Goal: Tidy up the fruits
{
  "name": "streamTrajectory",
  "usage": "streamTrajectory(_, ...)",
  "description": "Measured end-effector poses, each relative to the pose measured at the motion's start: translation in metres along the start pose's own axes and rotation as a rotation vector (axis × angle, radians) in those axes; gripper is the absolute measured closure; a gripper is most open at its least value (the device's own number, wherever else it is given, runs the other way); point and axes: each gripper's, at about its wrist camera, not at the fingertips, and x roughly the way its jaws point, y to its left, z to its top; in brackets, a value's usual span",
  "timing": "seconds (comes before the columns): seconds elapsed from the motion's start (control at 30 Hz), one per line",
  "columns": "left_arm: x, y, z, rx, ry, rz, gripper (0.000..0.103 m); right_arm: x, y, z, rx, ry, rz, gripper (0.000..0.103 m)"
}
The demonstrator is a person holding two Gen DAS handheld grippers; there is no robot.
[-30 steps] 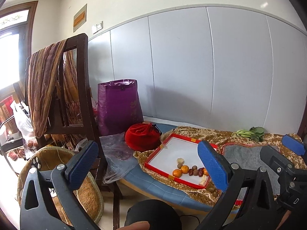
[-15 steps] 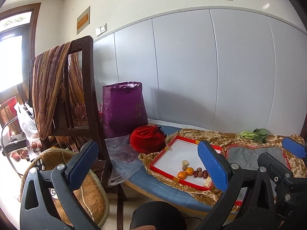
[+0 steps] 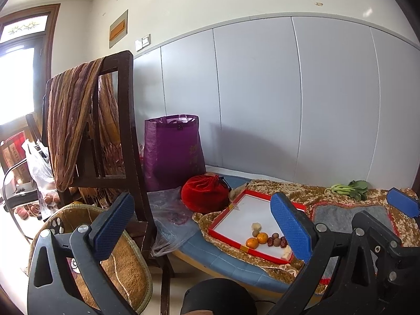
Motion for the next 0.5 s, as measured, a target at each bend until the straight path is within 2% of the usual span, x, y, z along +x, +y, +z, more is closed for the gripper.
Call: streamTrajectory(0.5, -0.0008, 0.0008, 0.0002, -0.003, -0.002, 0.006, 0.0, -0.0025, -0.0009, 0.0016, 0.008, -0.011, -0.003, 0.015)
